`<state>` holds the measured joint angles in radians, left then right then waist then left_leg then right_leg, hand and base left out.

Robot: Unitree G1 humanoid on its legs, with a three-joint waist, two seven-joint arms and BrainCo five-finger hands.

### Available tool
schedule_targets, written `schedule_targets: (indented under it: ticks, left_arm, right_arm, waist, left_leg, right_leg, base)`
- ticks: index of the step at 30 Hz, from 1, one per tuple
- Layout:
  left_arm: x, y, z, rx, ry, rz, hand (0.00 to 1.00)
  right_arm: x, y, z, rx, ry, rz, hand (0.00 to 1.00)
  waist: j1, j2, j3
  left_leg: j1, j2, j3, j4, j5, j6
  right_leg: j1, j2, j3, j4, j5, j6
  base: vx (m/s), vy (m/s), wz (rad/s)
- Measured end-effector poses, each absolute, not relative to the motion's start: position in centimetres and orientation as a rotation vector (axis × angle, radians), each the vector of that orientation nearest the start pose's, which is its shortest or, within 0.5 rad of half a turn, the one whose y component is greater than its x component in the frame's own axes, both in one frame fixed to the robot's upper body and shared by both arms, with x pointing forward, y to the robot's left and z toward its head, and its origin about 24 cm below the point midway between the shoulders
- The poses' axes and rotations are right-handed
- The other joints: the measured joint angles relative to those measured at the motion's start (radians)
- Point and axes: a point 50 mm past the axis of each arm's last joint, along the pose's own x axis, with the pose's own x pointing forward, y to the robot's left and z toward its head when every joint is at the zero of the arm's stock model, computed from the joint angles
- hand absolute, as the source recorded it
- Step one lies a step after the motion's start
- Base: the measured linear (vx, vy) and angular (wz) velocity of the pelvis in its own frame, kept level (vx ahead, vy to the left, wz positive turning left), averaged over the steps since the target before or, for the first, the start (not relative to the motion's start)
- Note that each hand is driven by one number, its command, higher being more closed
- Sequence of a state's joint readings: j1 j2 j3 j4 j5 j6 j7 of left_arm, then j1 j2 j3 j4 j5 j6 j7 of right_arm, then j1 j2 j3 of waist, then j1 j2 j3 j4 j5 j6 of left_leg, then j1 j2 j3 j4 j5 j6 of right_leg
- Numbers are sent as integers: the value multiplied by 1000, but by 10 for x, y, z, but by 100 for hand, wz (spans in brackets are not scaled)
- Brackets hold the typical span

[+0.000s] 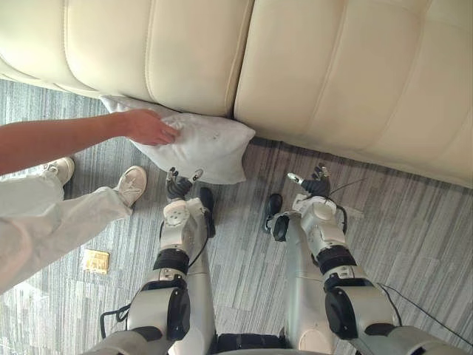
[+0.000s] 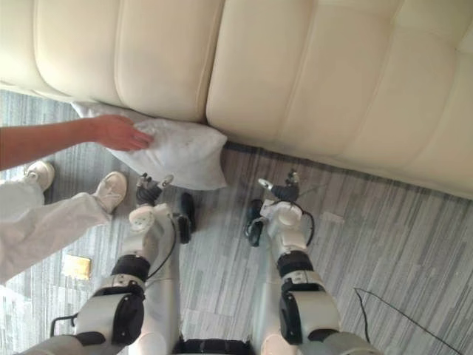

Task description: Pick up cushions and gather them together orderly.

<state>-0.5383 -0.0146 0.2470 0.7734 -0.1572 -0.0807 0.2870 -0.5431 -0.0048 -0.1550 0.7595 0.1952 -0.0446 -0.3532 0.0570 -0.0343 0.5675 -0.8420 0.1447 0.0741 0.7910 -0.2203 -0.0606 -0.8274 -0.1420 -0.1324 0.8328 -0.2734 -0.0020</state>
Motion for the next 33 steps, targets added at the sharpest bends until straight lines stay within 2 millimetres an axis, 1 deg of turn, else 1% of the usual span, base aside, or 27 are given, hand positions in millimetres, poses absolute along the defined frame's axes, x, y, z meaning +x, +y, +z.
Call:
schedule_targets:
  ticks: [2,5,8,9,11,12,13,15,16,19,23,26,29,33]
  left_arm:
    - [325,164,2,-226,261,374,0]
    - [310,165,-16,-207,313,375,0]
    - [289,169,-38,-169,384,375,0]
    - [280,169,-46,-162,413,367,0]
    - [261,170,-64,-132,483,353,0]
    - [250,170,-75,-118,530,345,0]
    - [236,171,-87,-105,582,349,0]
    - [215,170,-103,-90,660,337,0]
    - [200,171,-114,-76,717,333,0]
    - [178,169,-127,-48,796,313,0]
    - [156,166,-139,-30,878,282,0]
    - [147,166,-144,-16,913,264,0]
    - [142,166,-146,-15,927,262,0]
    - [140,166,-147,-9,939,254,0]
  right_arm:
    - [326,-155,3,178,285,-363,0]
    - [311,-158,-14,152,333,-355,0]
    - [289,-162,-37,98,401,-349,0]
    - [278,-164,-46,83,427,-346,0]
    - [256,-167,-64,49,490,-339,0]
    - [243,-169,-74,44,533,-338,0]
    - [228,-171,-85,37,579,-342,0]
    - [205,-173,-102,10,662,-338,0]
    - [186,-174,-114,10,729,-340,0]
    - [159,-179,-129,6,824,-360,0]
    - [139,-185,-138,11,893,-377,0]
    - [130,-186,-142,17,925,-376,0]
    - [125,-184,-146,24,952,-372,0]
    - [124,-183,-147,33,960,-365,0]
  waist:
    - [0,0,-1]
    - [0,-2,-5]
    - [1,-3,-9]
    - [1,-1,-19]
    - [1,-1,-63]
    - [1,-2,-99]
    - [1,-1,-140]
    - [1,2,-216]
    - [1,4,-274]
    - [1,7,-345]
    - [0,27,-390]
    - [0,26,-412]
    - [1,23,-435]
    - [0,22,-442]
  left_leg:
    - [97,-8,5,-58,13,-4]
    - [205,-18,14,-134,32,-6]
    - [335,-28,24,-222,50,-9]
    - [376,-32,25,-254,57,-11]
    - [433,-34,28,-301,66,-15]
    - [462,-34,30,-324,69,-18]
    - [497,-35,30,-349,73,-22]
    - [541,-32,29,-386,75,-26]
    - [581,-31,29,-426,80,-31]
    - [654,-32,35,-500,97,-32]
    - [737,-39,53,-573,113,-27]
    - [777,-49,50,-607,123,-24]
    - [797,-53,46,-617,125,-22]
    - [808,-66,20,-639,141,-16]
  right_leg:
    - [92,-1,-3,-47,5,0]
    - [192,-1,-9,-106,14,-1]
    - [312,0,-17,-176,22,-1]
    - [351,0,-19,-198,24,2]
    - [403,3,-24,-237,27,4]
    - [429,6,-25,-257,28,5]
    - [465,8,-31,-283,30,7]
    - [513,17,-40,-328,34,11]
    - [556,21,-47,-371,40,14]
    - [623,23,-51,-433,51,21]
    - [700,26,-49,-505,75,33]
    - [745,21,-58,-537,82,43]
    - [780,21,-70,-570,92,47]
    - [807,20,-85,-601,106,50]
  base:
    - [29,-49,3]
    - [45,-38,5]
    - [69,-24,1]
    - [84,-26,3]
    - [121,-28,1]
    - [150,-24,0]
    - [167,-16,1]
    - [181,-12,2]
    - [164,-1,4]
    - [141,5,1]
    - [82,29,-7]
    - [50,33,9]
    - [23,28,9]
    - [-12,15,16]
